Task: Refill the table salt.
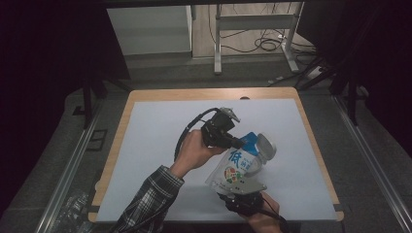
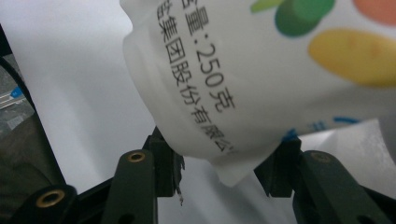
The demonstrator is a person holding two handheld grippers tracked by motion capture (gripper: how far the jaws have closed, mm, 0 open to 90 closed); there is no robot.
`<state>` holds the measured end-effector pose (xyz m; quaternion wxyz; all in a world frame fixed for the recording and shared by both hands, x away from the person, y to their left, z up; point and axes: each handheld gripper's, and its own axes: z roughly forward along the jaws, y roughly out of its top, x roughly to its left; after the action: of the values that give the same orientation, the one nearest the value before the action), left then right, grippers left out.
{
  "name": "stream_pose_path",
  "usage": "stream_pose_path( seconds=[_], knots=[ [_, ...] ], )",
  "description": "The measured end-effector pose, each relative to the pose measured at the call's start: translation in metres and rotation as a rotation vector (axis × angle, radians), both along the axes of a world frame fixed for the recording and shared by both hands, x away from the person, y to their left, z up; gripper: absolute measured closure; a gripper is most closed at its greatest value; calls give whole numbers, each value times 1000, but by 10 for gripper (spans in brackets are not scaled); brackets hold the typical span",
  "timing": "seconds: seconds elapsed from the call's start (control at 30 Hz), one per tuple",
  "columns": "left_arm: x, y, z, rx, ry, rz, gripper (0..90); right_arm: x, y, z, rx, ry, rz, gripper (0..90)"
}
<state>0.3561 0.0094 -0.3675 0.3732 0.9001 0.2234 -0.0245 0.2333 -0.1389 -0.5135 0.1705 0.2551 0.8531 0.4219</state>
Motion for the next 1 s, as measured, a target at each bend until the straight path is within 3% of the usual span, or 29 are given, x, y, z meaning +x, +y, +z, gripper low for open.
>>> stream_pose_path(
  seconds=[0.3,0.47,0.77,0.97,1.0],
  knots=[
    [-2,5,-3,-6,-22,9,900,0,-11,2,18,15,-6,549],
    [-4,10,-6,-17,-44,2,900,0,-18,6,59,27,-12,549],
    [-10,26,-17,-96,-68,-2,900,1,-25,13,103,40,-4,549],
    [-12,36,-23,-119,-70,9,898,1,-26,16,122,61,15,548],
    [-13,40,-26,-145,-66,8,898,2,-26,16,127,63,23,548]
  ],
)
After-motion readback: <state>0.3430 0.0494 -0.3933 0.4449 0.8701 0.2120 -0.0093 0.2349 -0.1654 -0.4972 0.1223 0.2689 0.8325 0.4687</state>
